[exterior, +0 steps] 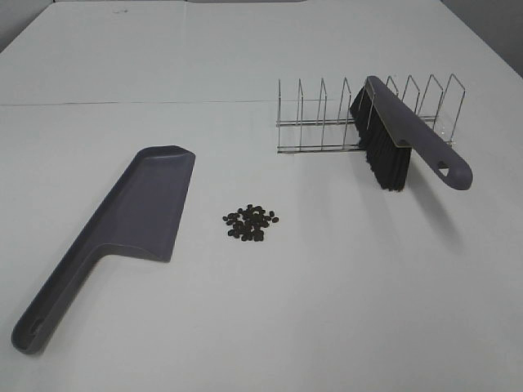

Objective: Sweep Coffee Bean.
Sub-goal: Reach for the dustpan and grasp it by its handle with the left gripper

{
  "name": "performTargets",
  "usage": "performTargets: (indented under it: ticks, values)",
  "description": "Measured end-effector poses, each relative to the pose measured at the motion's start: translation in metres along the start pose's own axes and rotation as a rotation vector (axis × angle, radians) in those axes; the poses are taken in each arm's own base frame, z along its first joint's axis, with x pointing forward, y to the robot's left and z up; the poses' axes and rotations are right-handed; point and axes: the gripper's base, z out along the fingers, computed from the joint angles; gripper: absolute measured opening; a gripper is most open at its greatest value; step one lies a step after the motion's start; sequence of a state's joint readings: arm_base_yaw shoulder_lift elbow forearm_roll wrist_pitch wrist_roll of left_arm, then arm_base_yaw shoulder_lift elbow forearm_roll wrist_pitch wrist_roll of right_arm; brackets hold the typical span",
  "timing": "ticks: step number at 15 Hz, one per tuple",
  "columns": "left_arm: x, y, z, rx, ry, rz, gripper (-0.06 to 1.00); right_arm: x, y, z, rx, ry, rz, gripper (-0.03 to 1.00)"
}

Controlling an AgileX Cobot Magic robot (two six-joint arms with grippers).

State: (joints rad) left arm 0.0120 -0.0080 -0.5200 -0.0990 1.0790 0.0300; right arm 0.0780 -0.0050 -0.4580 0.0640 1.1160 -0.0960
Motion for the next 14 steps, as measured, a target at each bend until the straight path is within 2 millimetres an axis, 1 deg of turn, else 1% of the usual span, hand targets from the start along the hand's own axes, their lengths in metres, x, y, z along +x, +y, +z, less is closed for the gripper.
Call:
performTargets:
  ticks: [14]
  values:
    - [0.0,0.0,0.0,0.0,0.0,-0.001,0.99,0.0,0.0,0.0,0.0,0.0,0.0,0.98]
